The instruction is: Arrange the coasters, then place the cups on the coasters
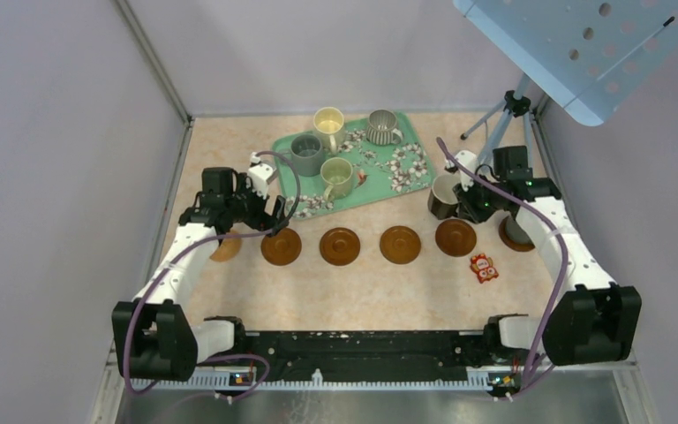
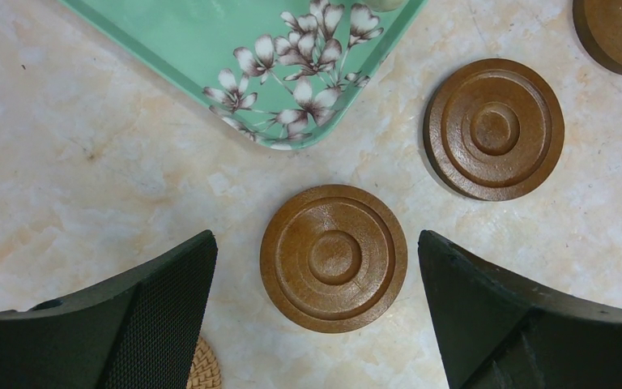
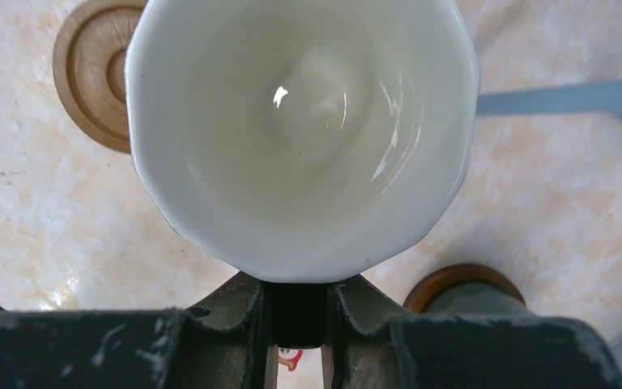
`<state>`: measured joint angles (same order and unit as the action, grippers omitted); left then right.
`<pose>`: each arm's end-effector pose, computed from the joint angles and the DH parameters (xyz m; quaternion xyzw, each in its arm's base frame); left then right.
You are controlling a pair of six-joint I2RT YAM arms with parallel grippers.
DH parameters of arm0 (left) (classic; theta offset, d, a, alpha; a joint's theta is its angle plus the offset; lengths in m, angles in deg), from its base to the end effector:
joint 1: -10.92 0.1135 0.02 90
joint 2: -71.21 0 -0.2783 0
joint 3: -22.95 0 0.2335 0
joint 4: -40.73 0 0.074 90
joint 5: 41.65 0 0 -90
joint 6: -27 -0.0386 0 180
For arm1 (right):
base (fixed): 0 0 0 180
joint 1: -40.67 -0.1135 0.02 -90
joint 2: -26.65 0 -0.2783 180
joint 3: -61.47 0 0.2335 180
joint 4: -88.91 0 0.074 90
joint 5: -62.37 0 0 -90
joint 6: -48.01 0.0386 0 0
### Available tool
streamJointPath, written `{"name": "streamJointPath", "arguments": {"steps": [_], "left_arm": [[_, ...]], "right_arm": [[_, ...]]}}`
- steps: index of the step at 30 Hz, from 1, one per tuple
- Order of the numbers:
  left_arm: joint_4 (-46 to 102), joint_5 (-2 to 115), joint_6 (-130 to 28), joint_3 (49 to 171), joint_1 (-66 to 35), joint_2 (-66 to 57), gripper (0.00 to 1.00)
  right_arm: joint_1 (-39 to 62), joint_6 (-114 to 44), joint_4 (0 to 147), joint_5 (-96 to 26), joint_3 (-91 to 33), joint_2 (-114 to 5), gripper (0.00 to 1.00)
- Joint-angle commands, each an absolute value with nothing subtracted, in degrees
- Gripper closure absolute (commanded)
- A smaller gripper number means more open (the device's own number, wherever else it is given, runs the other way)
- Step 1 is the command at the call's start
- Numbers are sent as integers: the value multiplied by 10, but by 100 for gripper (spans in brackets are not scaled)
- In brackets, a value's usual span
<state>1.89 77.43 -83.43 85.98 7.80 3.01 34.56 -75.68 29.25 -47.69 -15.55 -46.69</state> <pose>0.2253 -0.0311 0.2760 0.2778 0.8523 -0.1716 0.4086 0.2322 0.0382 0.3037 -0.3684 0.8681 0.0931 0.3195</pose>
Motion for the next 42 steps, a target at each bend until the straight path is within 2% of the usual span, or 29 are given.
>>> {"name": "streamJointPath", "arguments": {"steps": [1,14,42], "left_arm": [[33,781,-829,864,78,22,1],[28,785,-832,866,78,18,1],[24,789,-834,869,78,17,1]], "right_arm": [[382,-815,306,-532,-122,-409,100],[465,-878,304,-564,-29,-352,100],[478,-896,363,-534,16,-385,100]]}}
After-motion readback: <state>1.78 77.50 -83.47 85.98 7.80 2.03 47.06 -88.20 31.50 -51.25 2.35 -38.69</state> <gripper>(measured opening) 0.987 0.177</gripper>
